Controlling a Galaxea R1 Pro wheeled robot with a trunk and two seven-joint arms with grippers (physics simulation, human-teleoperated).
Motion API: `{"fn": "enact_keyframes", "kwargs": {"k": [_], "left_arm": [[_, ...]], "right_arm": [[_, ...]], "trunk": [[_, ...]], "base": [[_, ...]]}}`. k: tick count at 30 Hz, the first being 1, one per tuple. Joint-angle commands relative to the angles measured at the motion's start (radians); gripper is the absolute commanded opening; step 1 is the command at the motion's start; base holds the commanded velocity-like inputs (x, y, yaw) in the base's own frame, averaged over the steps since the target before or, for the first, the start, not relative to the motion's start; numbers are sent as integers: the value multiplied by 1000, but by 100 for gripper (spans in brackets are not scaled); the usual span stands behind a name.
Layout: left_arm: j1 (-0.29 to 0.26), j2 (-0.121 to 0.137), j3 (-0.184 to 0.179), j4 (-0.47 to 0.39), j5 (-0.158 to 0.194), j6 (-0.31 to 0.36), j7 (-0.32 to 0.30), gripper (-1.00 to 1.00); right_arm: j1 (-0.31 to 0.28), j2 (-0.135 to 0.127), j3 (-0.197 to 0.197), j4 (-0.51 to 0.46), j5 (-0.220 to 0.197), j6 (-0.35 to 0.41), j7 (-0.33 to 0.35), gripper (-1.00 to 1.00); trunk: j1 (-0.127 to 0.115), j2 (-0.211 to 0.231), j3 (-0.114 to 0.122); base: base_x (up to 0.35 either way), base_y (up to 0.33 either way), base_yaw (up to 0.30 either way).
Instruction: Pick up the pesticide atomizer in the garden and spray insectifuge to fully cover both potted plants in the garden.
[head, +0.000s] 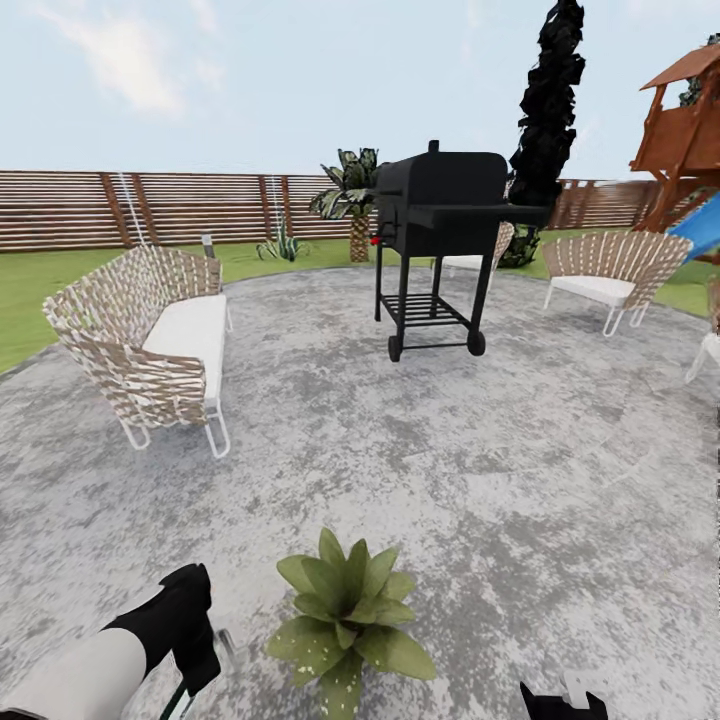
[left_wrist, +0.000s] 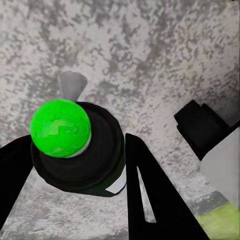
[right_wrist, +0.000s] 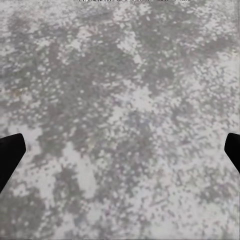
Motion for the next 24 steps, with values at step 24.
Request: {"fn": "enact_keyframes", "kwargs": {"k": [24], "left_arm": [[-10, -51, -21, -43, -67, 5, 26, -100]], "right_arm": [[-1, 0, -9, 1, 4, -3, 6, 100]], "trunk": [[0, 0, -1]], "base": [[11, 13, -16]]}}
